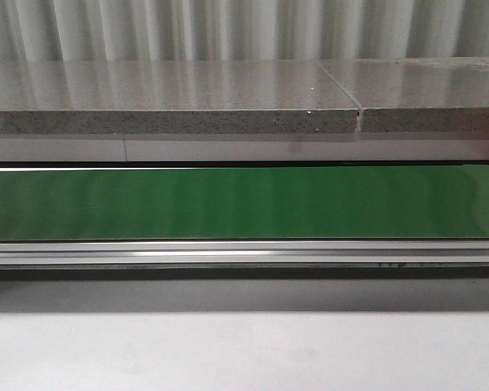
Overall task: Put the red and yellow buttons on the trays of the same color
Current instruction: 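Grasp the yellow button with the left gripper and set it on the belt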
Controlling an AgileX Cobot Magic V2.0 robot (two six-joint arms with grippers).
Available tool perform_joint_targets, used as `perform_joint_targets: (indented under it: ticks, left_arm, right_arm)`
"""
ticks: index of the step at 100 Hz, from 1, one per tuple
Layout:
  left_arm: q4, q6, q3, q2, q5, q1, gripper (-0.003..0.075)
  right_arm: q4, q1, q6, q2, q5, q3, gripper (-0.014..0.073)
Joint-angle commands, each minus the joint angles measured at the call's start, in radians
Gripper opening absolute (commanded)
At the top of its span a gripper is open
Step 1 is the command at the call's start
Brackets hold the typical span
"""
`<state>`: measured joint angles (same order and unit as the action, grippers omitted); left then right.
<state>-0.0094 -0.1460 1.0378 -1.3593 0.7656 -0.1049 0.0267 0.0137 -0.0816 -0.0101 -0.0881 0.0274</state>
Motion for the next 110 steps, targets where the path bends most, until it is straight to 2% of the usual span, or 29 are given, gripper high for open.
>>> perform_joint_targets:
  ticks: [1, 34, 45, 52, 69, 76, 80, 93, 110]
  left_arm:
    - [-0.010, 0.002, 0.056, -0.016, -0.043, 0.023, -0.0020]
    - [-0.014, 0.008, 0.099, -0.116, -0.042, 0.030, -0.0019]
    - [-0.022, 0.057, 0.099, -0.118, -0.040, 0.030, 0.0003]
    - [-0.032, 0.075, 0.099, -0.118, -0.038, 0.030, 0.0092]
    - [-0.041, 0.082, 0.099, -0.118, -0.022, 0.032, 0.0452]
    - [-0.041, 0.082, 0.099, -0.118, -0.015, 0.032, 0.0544]
    - [-0.041, 0.084, 0.099, -0.118, -0.015, 0.032, 0.0560]
    - [-0.049, 0.086, 0.108, -0.114, -0.015, 0.032, 0.0545]
    - [-0.164, 0.166, 0.142, -0.079, -0.009, 0.036, 0.0544]
  right_arm:
    - [-0.012, 0.000, -0.002, 0.001, 0.082, 0.001, -0.0067]
    - [-0.012, 0.000, -0.002, 0.001, 0.082, 0.001, -0.0067]
    - [-0.012, 0.000, -0.002, 0.001, 0.082, 0.001, -0.0067]
    - [-0.012, 0.000, -0.002, 0.001, 0.082, 0.001, -0.0067]
    - [-0.012, 0.000, -0.002, 0.001, 0.082, 0.001, -0.0067]
    - [-0.012, 0.000, -0.002, 0.001, 0.082, 0.001, -0.0067]
    - [-0.012, 0.000, -0.002, 0.001, 0.082, 0.001, -0.0067]
    - [-0.012, 0.000, -0.002, 0.001, 0.082, 0.001, -0.0067]
    - [-0.012, 0.000, -0.002, 0.001, 0.082, 0.001, -0.0067]
